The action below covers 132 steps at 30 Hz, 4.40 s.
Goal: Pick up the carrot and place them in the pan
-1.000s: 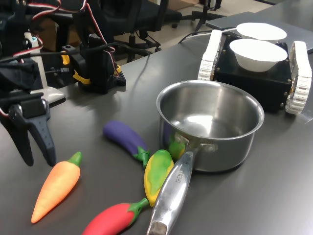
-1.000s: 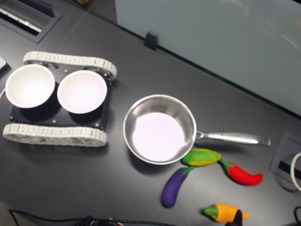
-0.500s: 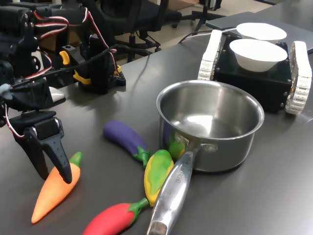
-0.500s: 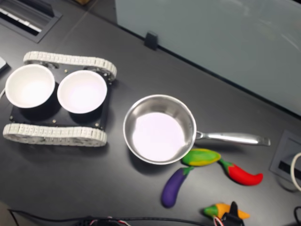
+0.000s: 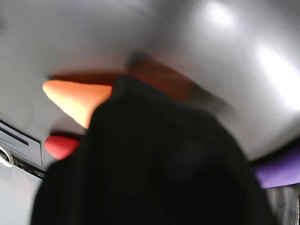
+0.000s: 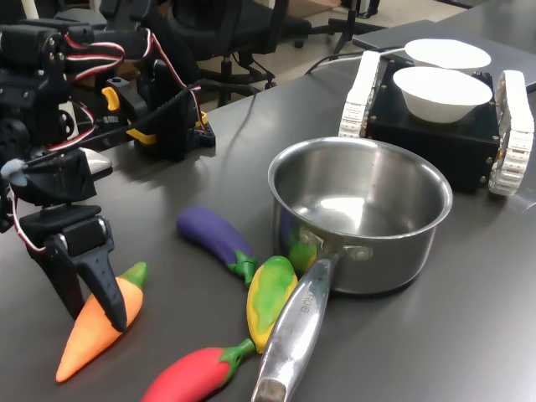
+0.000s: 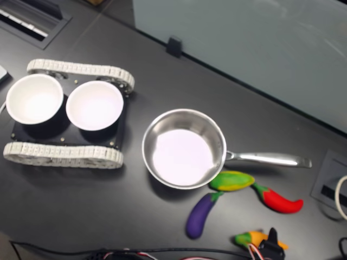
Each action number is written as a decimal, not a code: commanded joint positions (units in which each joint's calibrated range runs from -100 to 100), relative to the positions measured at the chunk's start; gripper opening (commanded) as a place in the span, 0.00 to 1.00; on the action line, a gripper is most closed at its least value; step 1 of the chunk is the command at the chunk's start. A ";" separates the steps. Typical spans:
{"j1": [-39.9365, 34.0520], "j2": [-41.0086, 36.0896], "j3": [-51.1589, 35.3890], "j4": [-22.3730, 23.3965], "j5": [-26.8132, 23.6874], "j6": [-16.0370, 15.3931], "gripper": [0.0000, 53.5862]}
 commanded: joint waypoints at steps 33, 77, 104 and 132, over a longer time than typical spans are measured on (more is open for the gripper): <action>-4.12 0.38 -8.25 4.82 -1.27 8.03 0.40; -4.12 -2.32 -4.44 0.56 -3.52 9.04 0.00; -7.68 -23.49 0.02 6.27 -9.91 1.65 0.03; -9.40 -39.10 -1.71 4.14 -26.32 -10.20 0.00</action>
